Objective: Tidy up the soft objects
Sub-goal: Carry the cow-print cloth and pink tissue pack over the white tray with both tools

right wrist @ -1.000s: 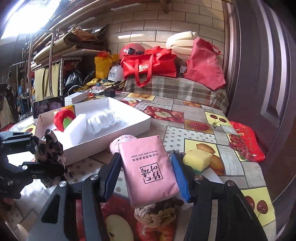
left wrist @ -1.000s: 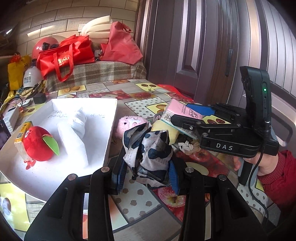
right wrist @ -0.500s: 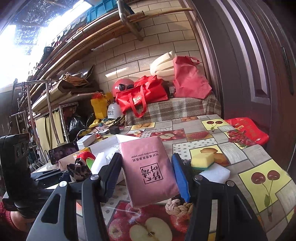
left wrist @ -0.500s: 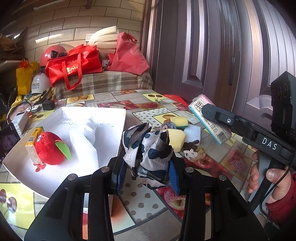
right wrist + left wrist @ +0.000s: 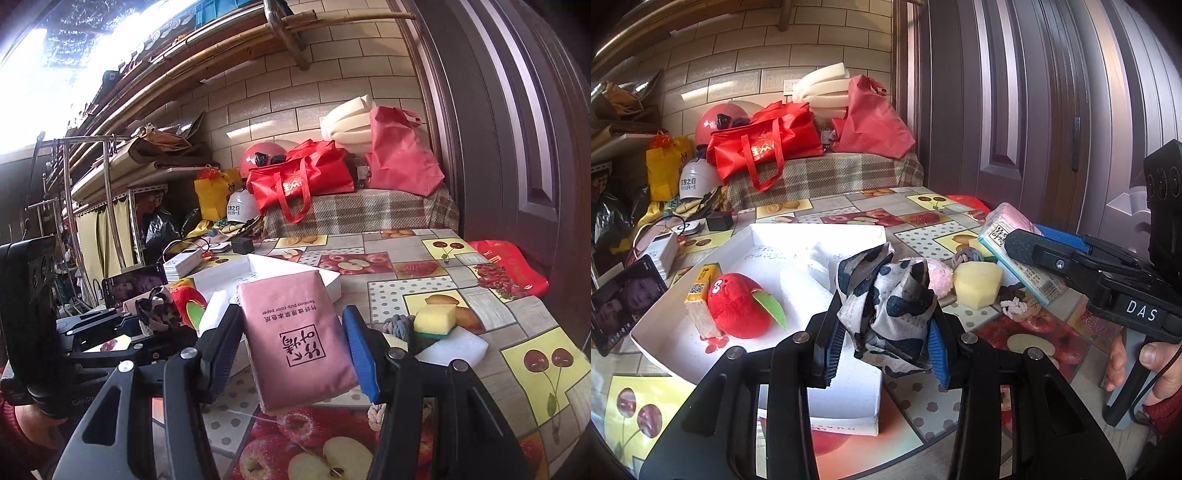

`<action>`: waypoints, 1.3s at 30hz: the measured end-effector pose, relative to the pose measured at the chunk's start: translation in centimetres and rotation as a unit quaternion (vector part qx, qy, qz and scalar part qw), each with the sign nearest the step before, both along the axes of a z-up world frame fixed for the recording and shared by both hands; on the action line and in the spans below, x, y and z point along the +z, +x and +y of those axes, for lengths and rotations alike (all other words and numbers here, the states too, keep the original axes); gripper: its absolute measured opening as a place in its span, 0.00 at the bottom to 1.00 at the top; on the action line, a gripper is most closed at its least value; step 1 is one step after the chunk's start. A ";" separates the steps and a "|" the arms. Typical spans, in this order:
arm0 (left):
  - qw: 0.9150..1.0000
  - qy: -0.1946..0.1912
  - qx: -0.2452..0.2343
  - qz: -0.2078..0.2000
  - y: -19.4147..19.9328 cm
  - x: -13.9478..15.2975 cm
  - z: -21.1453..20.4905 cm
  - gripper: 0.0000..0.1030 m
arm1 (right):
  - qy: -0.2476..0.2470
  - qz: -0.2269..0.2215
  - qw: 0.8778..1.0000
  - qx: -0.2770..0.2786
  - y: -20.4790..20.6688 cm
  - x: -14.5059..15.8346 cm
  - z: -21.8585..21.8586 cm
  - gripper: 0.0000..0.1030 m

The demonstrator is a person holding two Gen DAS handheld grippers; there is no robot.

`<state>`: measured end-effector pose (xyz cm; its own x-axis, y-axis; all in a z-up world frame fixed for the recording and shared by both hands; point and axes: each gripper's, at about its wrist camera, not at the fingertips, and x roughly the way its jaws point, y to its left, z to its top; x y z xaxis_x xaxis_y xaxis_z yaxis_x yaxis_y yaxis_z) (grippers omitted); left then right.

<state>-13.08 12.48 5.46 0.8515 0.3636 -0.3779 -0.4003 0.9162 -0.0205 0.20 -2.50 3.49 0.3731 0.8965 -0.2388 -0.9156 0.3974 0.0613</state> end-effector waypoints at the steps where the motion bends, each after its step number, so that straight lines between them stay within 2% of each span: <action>1: 1.000 0.003 0.007 0.000 -0.2 0.0 0.4 0.38 | -0.004 0.001 1.000 0.003 0.0 -0.1 0.3 0.54; 15: 0.996 0.009 0.084 -0.009 -3.2 -0.4 6.5 0.38 | -0.031 -0.009 0.999 0.017 -1.1 -0.8 3.2 0.54; 23: 0.993 -0.023 0.119 -0.015 -4.7 -0.7 10.5 0.38 | -0.044 -0.022 0.999 0.025 -1.9 -1.0 5.8 0.54; 32: 0.990 -0.049 0.130 -0.010 -4.7 -1.0 12.4 0.38 | -0.077 -0.037 0.992 0.092 -4.2 -1.3 10.2 0.54; 36: 0.989 -0.063 0.132 -0.012 -4.9 -1.2 13.1 0.38 | -0.116 -0.033 0.982 0.147 -5.2 -1.9 12.6 0.54; 39: 0.990 -0.071 0.123 -0.012 -4.9 -1.2 13.3 0.38 | -0.142 -0.039 0.976 0.163 -5.4 -2.4 14.0 0.54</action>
<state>-17.96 25.82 4.24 0.7529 0.5059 -0.4209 -0.6088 0.7783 -0.1535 -5.16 11.51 1.10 0.1053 0.8728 -0.4766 -0.9938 0.0745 -0.0831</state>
